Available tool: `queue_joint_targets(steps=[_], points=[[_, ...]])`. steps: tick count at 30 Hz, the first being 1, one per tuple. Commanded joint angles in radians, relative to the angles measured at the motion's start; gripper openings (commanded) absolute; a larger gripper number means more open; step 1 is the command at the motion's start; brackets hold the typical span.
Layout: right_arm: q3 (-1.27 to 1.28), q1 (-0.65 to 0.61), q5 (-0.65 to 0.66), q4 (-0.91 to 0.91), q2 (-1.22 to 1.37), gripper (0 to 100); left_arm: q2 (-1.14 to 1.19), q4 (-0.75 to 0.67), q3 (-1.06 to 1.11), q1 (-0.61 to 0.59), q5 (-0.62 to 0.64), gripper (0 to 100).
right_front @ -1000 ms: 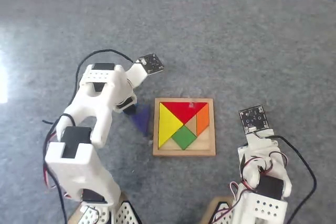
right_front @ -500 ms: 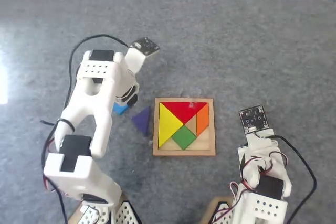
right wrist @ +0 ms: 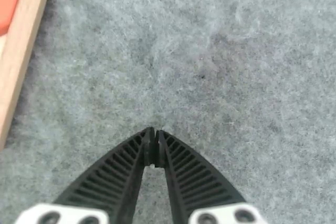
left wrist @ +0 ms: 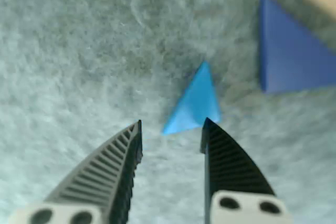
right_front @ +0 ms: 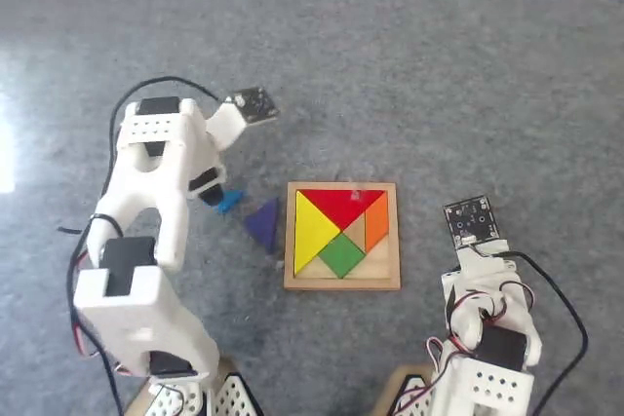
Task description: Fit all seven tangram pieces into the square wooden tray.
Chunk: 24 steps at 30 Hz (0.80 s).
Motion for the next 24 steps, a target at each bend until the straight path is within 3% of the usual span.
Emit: queue_joint_targets(steps=[1, 7, 16, 24], points=[[0.018, -0.012, 0.000, 0.004, -0.012, 1.7, 0.020, -0.037, -0.010, -0.014, -0.075, 18], [0.018, -0.012, 0.000, 0.004, -0.012, 1.7, 0.048, -0.057, -0.008, 0.005, -0.077, 18], [0.018, -0.012, 0.000, 0.004, -0.013, 1.7, -0.017, 0.075, 0.022, 0.077, -0.077, 16], [0.018, -0.012, 0.000, 0.004, -0.013, 1.7, -0.028, -0.071, 0.147, 0.075, -0.078, 15]])
